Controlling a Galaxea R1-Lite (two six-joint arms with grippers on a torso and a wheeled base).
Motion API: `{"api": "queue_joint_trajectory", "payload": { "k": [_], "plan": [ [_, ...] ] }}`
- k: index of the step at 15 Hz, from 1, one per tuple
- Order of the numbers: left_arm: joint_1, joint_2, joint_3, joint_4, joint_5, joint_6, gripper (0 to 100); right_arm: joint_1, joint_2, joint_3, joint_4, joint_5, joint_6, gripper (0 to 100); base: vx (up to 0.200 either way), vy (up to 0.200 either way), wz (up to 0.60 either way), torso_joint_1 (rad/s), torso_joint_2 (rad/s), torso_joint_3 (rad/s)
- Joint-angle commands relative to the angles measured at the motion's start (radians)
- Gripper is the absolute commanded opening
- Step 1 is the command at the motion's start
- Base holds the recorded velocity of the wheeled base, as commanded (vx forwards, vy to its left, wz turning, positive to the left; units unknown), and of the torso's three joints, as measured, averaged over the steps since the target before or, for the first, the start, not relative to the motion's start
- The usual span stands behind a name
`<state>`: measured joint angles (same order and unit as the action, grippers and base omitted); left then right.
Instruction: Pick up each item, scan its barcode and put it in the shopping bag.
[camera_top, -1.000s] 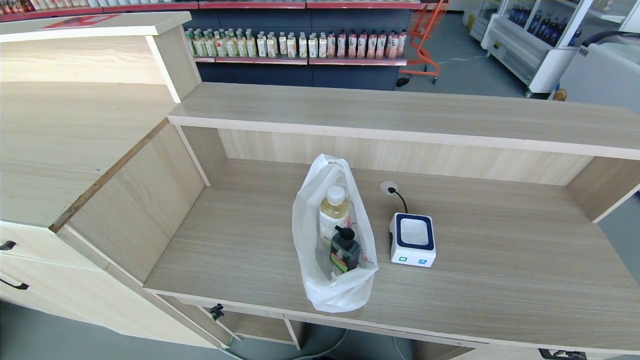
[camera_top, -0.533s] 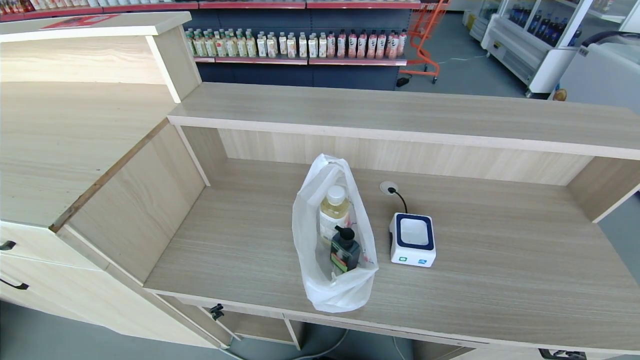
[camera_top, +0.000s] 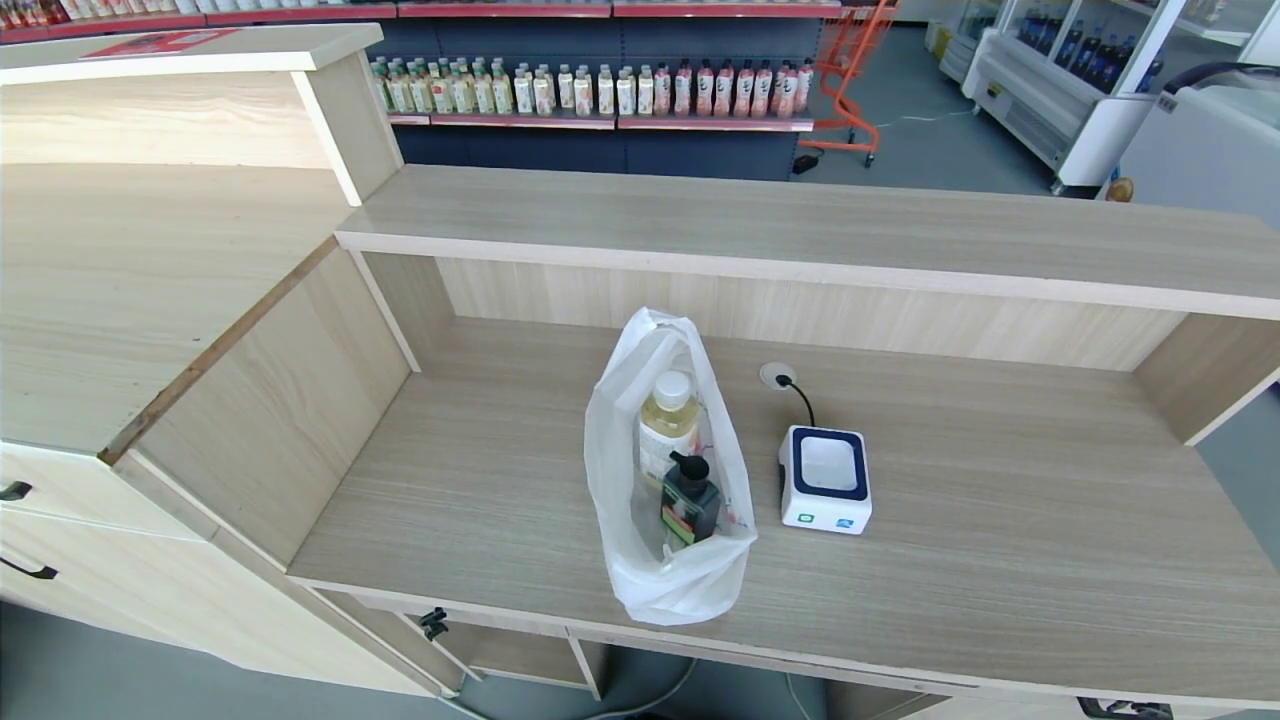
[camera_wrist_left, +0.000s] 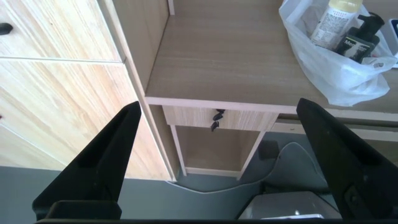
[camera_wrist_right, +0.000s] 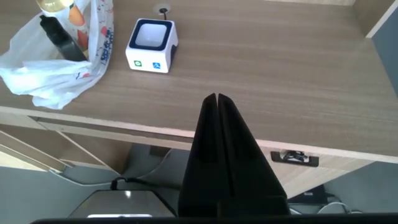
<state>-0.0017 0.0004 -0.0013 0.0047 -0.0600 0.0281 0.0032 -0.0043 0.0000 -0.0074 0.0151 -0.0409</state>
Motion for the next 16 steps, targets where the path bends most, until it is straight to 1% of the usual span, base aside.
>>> {"api": "queue_joint_trajectory", "payload": {
  "k": [1, 2, 4, 10, 14, 16],
  "plan": [
    [0.0, 0.0, 0.0, 0.0, 0.0, 0.0, 100, 0.0, 0.004, 0.0, 0.0, 0.0, -0.001, 0, 0.0, 0.0, 0.0, 0.0, 0.0, 0.0],
    [0.0, 0.0, 0.0, 0.0, 0.0, 0.003, 100, 0.0, 0.004, 0.0, 0.0, 0.0, -0.001, 0, 0.0, 0.0, 0.0, 0.0, 0.0, 0.0],
    [0.0, 0.0, 0.0, 0.0, 0.0, 0.007, 100, 0.0, 0.004, 0.0, 0.0, 0.0, -0.001, 0, 0.0, -0.2, 0.0, 0.0, 0.0, 0.005],
    [0.0, 0.0, 0.0, 0.0, 0.0, 0.003, 100, 0.0, 0.004, 0.0, 0.0, 0.0, -0.001, 0, 0.0, -0.2, 0.0, 0.004, 0.0, 0.003],
    [0.0, 0.0, 0.0, 0.0, 0.0, 0.0, 100, 0.0, 0.004, 0.0, 0.0, 0.0, -0.001, 0, 0.0, 0.0, 0.0, 0.0, 0.0, 0.0],
    [0.0, 0.007, 0.001, 0.0, 0.0, 0.001, 100, 0.0, 0.004, 0.0, 0.0, 0.0, -0.001, 0, 0.2, 0.0, 0.0, 0.0, 0.01, 0.0]
  ]
}}
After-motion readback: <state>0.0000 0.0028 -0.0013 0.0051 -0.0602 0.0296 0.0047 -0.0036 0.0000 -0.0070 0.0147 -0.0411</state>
